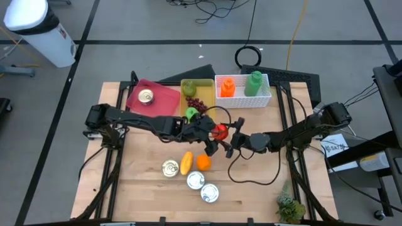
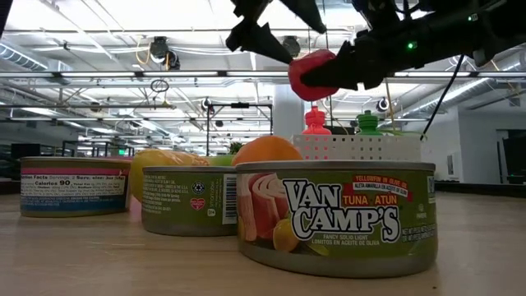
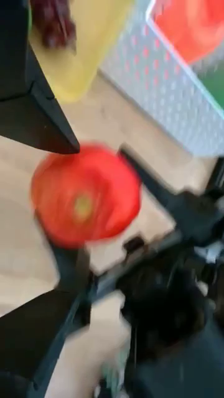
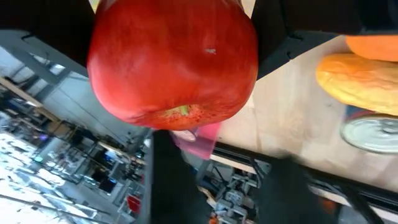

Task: Pick & Place Food Item
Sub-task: Put the red apple into the yellow bin

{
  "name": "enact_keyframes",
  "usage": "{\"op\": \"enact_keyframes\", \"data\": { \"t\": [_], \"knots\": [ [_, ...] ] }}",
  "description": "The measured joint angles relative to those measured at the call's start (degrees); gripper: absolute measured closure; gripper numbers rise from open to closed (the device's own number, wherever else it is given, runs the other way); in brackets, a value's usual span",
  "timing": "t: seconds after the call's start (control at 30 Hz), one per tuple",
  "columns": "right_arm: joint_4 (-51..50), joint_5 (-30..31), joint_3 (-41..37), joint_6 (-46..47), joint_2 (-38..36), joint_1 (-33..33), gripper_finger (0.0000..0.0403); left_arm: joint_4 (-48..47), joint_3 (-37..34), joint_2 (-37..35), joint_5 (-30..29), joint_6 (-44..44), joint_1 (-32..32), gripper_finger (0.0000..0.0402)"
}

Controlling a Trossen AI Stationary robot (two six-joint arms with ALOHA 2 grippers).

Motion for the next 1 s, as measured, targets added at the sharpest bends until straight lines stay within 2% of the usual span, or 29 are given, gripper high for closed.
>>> {"op": "enact_keyframes", "data": {
  "t": [0.1, 0.27, 0.37, 0.63, 0.73, 0.87, 1.0],
  "knots": [
    [0.34, -1.03, 0.00, 0.69, 0.00, 0.42, 0.0095, -0.33, 0.00, -0.02, -0.71, -0.29, 0.48, 0.0027],
    [1.45, -1.40, -0.02, 0.43, 0.00, 0.37, 0.0095, 1.66, -0.02, 0.39, 3.15, 0.57, 0.47, 0.0036],
    [1.92, -4.17, 0.28, 0.21, 0.07, 0.42, 0.0095, 2.17, 0.02, 1.71, 2.89, 1.06, 0.38, 0.0033],
    [-1.13, -4.11, 1.99, -0.88, -0.02, 0.44, 0.0095, 2.43, -0.04, 3.46, 4.15, 1.91, 0.91, 0.0029],
    [-1.23, -4.06, 1.99, -3.85, 0.07, 0.58, 0.0095, 1.77, -0.04, 3.48, 4.17, 3.82, 0.87, 0.0033],
    [-1.10, -4.31, 1.99, -4.88, 0.07, 1.14, 0.0089, 1.32, -0.02, 3.46, 4.22, 3.51, 0.82, 0.0051],
    [-1.62, -5.10, 1.99, -2.98, 0.07, 1.14, 0.0071, 1.10, -0.02, 3.46, 3.84, 3.52, 0.89, 0.0091]
  ]
}}
